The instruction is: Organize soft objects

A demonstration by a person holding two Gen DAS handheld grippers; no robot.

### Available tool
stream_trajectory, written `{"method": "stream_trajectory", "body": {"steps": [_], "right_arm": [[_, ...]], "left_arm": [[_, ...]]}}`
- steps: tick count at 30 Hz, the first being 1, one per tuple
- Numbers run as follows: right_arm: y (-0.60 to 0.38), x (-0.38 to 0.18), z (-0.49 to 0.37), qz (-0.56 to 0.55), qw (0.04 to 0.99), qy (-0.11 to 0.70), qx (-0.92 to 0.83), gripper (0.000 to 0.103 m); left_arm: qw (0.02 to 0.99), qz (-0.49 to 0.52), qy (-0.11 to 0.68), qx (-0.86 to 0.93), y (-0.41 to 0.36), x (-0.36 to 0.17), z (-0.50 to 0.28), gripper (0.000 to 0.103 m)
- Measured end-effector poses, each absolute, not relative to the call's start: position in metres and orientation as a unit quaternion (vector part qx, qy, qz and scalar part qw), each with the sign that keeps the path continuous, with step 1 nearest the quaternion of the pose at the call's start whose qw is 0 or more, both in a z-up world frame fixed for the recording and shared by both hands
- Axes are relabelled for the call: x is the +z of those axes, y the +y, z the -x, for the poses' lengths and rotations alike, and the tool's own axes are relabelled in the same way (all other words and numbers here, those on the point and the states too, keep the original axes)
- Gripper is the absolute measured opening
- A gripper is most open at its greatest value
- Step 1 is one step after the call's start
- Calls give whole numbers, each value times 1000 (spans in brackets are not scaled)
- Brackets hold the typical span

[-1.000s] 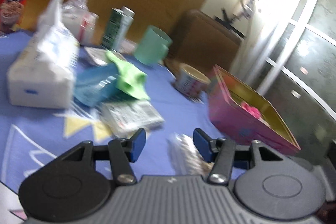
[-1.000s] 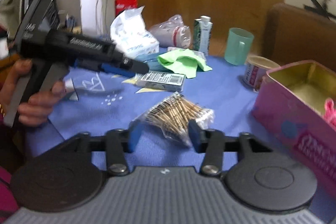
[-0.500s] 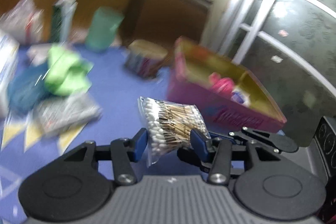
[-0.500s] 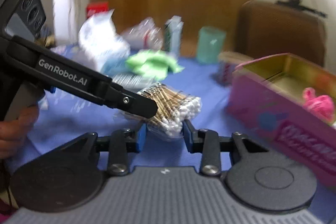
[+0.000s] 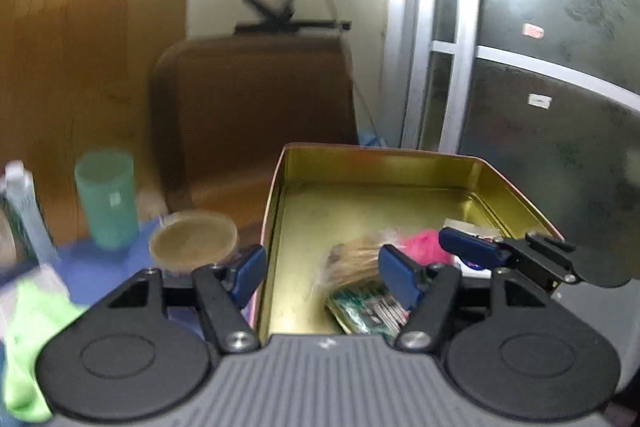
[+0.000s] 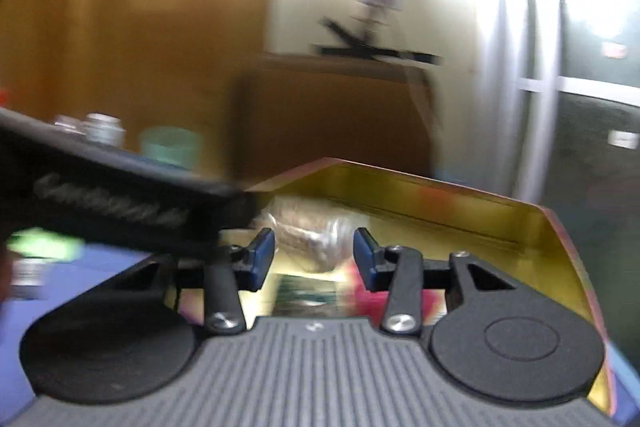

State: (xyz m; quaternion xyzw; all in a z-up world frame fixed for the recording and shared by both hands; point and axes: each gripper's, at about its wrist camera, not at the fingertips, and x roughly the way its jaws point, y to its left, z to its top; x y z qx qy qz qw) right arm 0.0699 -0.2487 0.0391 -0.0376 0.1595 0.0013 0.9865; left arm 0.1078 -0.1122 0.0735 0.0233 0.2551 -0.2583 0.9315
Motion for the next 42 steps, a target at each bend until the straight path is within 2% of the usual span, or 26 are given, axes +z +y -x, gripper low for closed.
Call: {"method": "stream_trajectory", "body": {"steps": [3,6,13,22,24,26,28,35,42], "right_arm": [[-270,37,-56,-34,987,152,24,47],[-269,31,-35,-21,991,128,24,47],[-233,30,-7,-22,988,119,97,47],[-161,11,-21,34,940,222,256,48],[-145,7,-31,40,926,245,284,51],[-128,4,-40,49,912,260,315,61],[-111,3,-53,60,903,267,331,67],[-75,-1,-94,81,875,309,365,68],[-90,2,-42,97,880,276,374,67]], "left_arm": [[933,-13,239,-270,-94,69,-87,65],[936,-17,226,-271,-75,63,-62,65],[933,2,249,-260,-19,41,-25,65],[942,92,290,-145,85,16,-12,65],[943,119,288,-120,105,16,-15,65],[939,143,292,-110,119,15,-21,65],[935,158,298,-109,126,13,-28,63],[918,192,324,-125,125,3,-61,60],[923,146,329,-138,102,3,-60,61]]}}
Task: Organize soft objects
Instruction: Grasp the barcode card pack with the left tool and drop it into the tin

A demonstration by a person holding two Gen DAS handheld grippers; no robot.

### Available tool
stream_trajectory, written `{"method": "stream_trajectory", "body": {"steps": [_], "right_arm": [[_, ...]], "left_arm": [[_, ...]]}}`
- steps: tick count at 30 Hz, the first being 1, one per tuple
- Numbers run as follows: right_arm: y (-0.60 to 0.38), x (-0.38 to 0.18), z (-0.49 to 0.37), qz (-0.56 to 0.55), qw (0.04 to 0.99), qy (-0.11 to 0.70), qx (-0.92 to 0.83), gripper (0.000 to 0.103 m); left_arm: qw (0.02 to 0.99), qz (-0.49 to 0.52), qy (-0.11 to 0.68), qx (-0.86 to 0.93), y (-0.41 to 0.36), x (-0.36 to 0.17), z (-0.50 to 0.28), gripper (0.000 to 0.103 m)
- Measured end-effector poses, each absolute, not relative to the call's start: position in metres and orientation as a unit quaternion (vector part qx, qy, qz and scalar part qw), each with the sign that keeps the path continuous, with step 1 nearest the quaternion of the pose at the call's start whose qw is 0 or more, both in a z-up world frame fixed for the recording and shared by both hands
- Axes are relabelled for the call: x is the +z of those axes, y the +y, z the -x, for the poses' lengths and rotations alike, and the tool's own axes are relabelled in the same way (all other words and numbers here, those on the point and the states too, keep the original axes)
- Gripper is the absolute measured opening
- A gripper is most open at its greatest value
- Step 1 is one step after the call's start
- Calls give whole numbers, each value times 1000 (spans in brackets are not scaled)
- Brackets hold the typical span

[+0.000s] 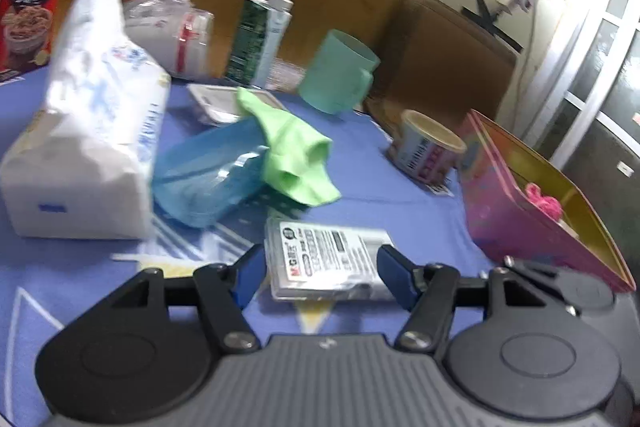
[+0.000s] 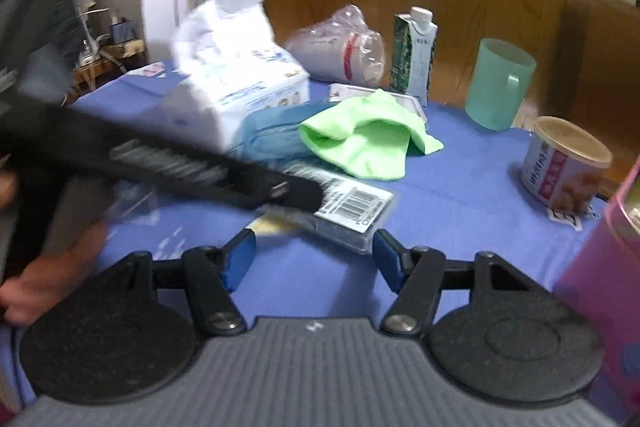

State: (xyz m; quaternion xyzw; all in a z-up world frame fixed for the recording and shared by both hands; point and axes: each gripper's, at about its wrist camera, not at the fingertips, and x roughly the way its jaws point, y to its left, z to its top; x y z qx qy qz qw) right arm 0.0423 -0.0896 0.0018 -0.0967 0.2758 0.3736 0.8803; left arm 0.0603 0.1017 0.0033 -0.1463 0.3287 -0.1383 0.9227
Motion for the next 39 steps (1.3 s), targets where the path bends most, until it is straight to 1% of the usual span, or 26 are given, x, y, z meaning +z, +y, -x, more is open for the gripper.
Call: {"method": "stream_trajectory", "body": {"steps": [3,6,8,11,15,19,23,25,26,27,28,31,34,39], "right_arm": [[-102,0,-18,94,884,278,364,67],[-120,3,-1,37,863,302,404,67],[-126,5,14,26,852,298,429,65],[-134,10,23,37,868,277,409,66],[-147,14,16,21,887,270,375,67],[-147,8,14,32,894,265,360,77],[-130,-1,10,69,894,271,351,77],[-124,-6,5,87,893,278,342,75],[-122,-7,2,86,894,279,342,72],[-124,-7,0,81,894,278,342,67],[-124,-7,-1,78,896,277,339,58],[-128,-6,0,75,906,271,317,58],[-139,-2,8,66,917,253,301,58],[-167,21,21,57,951,179,246,58]], "left_arm": [[921,133,327,-164,85,6,-56,64],[920,113,325,-186,66,8,-61,64],[919,113,324,-194,56,11,-67,64],[925,120,307,-187,57,22,-63,66],[926,139,297,-185,74,34,-44,66],[911,150,332,-192,81,33,-29,67],[897,135,377,-188,69,20,-25,66],[888,144,392,-194,62,9,-29,62],[894,138,382,-192,58,8,-27,59],[896,128,381,-191,54,7,-26,56],[899,116,379,-187,48,7,-27,53],[895,121,380,-198,41,9,-29,52],[899,121,359,-220,31,24,-28,52],[908,89,307,-270,-8,61,-32,52]]}}
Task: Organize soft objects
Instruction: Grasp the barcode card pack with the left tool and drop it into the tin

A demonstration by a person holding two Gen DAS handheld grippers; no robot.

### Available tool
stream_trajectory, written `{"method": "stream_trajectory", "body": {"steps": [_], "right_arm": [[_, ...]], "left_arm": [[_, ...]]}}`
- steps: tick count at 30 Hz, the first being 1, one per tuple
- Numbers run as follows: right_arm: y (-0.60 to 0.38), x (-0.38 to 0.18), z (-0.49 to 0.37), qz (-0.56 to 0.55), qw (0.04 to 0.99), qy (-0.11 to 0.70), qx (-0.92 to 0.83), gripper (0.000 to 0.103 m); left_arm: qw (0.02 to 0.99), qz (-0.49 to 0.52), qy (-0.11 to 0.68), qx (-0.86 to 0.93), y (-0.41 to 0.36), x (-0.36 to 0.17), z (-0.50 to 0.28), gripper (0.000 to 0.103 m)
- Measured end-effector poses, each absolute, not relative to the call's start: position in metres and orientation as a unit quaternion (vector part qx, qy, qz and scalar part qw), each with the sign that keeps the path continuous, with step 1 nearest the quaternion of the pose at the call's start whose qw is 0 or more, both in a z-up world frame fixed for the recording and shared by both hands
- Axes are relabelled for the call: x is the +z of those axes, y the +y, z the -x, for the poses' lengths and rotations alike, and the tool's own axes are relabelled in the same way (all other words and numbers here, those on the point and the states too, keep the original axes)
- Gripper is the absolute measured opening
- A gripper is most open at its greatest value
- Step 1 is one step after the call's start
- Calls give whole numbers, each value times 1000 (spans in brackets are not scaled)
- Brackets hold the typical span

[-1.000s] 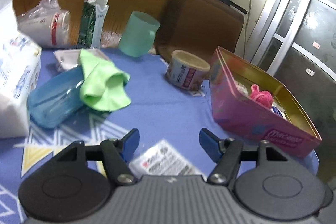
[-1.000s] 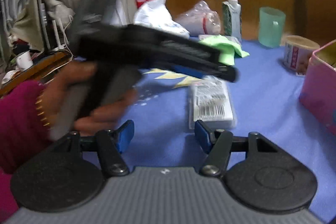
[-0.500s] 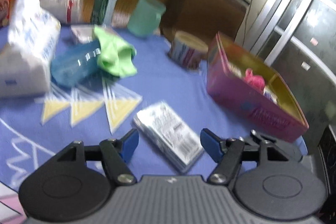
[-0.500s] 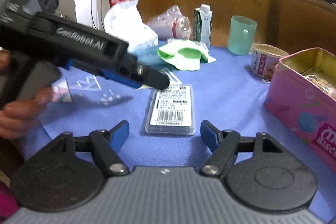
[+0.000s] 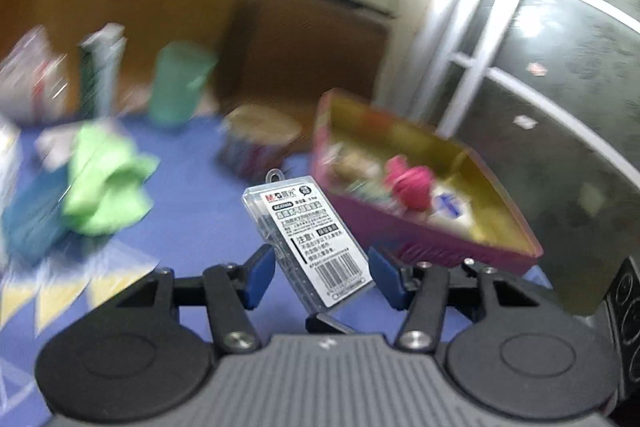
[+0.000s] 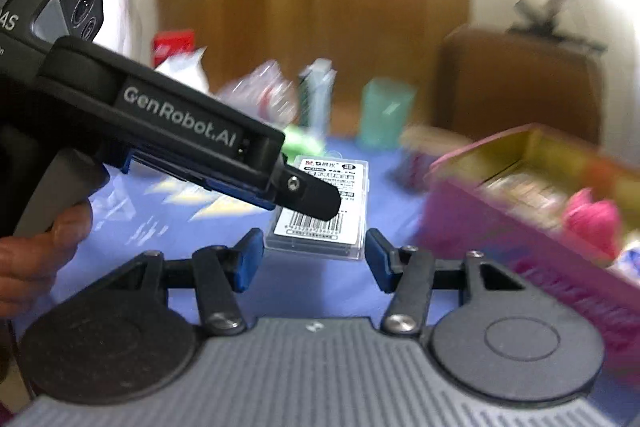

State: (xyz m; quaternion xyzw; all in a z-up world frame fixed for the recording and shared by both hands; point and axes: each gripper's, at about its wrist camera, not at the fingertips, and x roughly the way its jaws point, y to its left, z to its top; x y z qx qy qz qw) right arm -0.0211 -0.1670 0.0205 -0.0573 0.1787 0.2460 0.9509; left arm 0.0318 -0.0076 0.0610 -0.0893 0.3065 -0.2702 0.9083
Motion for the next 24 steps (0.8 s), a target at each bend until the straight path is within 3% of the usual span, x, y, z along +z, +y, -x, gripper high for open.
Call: {"method": "stream_trajectory", "body": {"steps": [5,13,15,17,24], "right_arm": [[-210,35,23,45,975,135,169,58],[-271,27,2,35,990,131,49,60],[-277,18,-8,44,990,136,-10,62],[-286,19,-7,17,990,140,-9,62],[-280,16,12,18,993,116,12,62]], "left_arm": [[899,45,281,-332,-73,83,-49,52],[885,-22,294,-361,-172,63,-86,56],[882,-20,316,-349,-176,54,-95,58],[874,9,327,-360,-166,55,-93,55],[888,-3,290,-356,-129,71,-62,54]]}}
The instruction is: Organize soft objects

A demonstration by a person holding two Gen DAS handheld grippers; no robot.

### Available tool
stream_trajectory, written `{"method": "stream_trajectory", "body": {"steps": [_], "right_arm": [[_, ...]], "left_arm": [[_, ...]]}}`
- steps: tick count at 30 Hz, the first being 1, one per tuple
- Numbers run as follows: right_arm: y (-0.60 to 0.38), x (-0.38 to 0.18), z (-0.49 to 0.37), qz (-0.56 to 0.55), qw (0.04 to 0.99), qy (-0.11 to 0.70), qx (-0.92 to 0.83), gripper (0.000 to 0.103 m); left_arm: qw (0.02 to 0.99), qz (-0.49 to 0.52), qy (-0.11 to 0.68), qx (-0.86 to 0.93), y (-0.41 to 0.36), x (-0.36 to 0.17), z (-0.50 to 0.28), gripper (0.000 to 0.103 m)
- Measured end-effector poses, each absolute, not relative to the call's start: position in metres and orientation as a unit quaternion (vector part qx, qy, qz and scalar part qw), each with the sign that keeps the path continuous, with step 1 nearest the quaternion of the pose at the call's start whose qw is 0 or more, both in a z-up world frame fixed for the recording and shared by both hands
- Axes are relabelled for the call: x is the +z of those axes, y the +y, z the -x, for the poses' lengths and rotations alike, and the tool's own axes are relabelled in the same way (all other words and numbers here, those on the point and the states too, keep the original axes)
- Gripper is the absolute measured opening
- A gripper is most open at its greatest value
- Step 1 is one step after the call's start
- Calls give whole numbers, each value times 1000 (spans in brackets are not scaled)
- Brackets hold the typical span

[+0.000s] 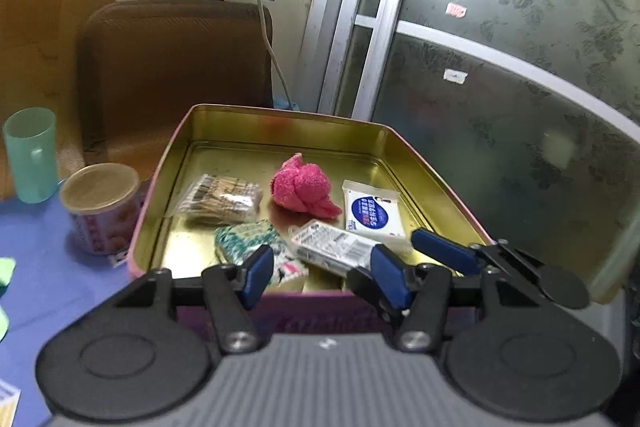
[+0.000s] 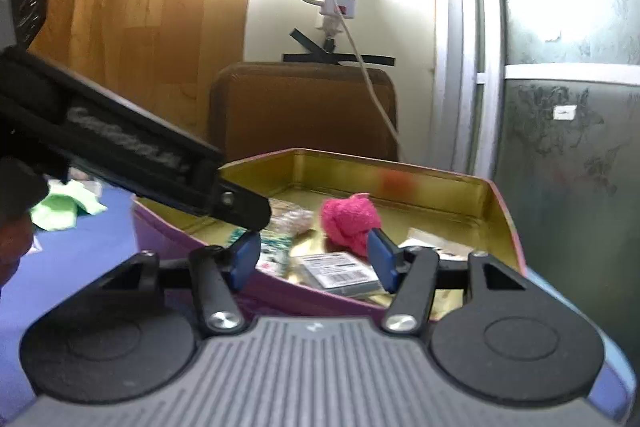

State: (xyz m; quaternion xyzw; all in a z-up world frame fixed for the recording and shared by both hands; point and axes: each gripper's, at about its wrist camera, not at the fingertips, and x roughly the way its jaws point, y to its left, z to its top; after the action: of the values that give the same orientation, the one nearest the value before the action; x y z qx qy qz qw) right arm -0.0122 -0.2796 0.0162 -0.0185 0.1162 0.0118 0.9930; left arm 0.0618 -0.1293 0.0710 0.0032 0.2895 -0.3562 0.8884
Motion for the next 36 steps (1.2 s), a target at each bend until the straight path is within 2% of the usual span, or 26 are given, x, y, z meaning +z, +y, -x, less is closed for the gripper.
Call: {"method": "stream_trajectory", "body": {"steps": [10,19,24,30,34,35,36], "right_arm": [[-246,27,21,21,993,99,67,61],[-183,19,-8,33,962,171,208,58],[-140,25,-58,2,935,213,284,58],[-85,28,-156,-91,905,271,315,59],[-56,13,-197,-96,888,324,311,60],[-57,13,-196,-102,890,318,311,41],[-61,16,-192,-101,894,312,306,27]], "left_arm": [[911,42,275,-305,-36,63,-30,56],[941,77,311,-105,92,16,-39,54],[941,141,297,-86,131,6,-40,54],[948,133,274,-93,129,9,-36,54],[945,149,275,-98,131,6,-33,54],[943,156,276,-100,133,5,-33,54],[942,162,276,-101,135,5,-33,54]]}}
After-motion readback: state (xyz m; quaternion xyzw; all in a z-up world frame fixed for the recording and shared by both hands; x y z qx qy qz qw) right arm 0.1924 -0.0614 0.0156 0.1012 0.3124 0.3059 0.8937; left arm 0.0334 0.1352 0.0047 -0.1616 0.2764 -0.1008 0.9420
